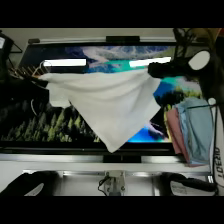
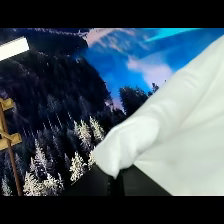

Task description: Fold the shirts.

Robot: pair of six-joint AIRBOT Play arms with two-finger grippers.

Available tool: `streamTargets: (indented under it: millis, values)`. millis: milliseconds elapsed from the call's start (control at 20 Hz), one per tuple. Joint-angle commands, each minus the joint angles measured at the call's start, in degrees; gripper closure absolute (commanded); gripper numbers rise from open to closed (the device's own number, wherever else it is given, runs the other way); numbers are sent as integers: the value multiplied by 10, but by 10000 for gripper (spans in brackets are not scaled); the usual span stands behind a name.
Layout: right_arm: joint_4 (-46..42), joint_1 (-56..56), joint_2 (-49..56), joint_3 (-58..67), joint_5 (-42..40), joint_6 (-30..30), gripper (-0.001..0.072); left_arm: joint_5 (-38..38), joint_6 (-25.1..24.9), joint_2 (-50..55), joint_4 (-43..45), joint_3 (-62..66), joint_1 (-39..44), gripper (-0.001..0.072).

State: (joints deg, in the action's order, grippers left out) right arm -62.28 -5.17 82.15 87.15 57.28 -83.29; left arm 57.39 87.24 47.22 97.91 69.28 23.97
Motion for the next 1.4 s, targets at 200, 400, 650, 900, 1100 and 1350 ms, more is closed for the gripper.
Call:
streamTargets:
  millis: [200, 400, 650, 900, 1100, 1350]
  values:
    - [163, 24, 114, 19, 95, -11, 349, -40, -13, 46, 7, -27, -5, 675]
    - [35, 30, 40, 14, 294, -35, 275, -40, -13, 46, 12, -27, -44, 675]
    - [-28, -100, -110, -254, 238, -121, 73, -32, -13, 46, 11, -27, -86, 674]
    - [170, -260, -146, -501, -44, -215, 45, -27, -13, 48, 11, -32, -87, 675]
    - [212, -360, -92, -516, -169, -268, 45, -27, -12, 47, 11, -45, -87, 675]
    - [317, -428, -61, -515, -307, -256, 46, -12, -13, 47, 11, -50, -87, 675]
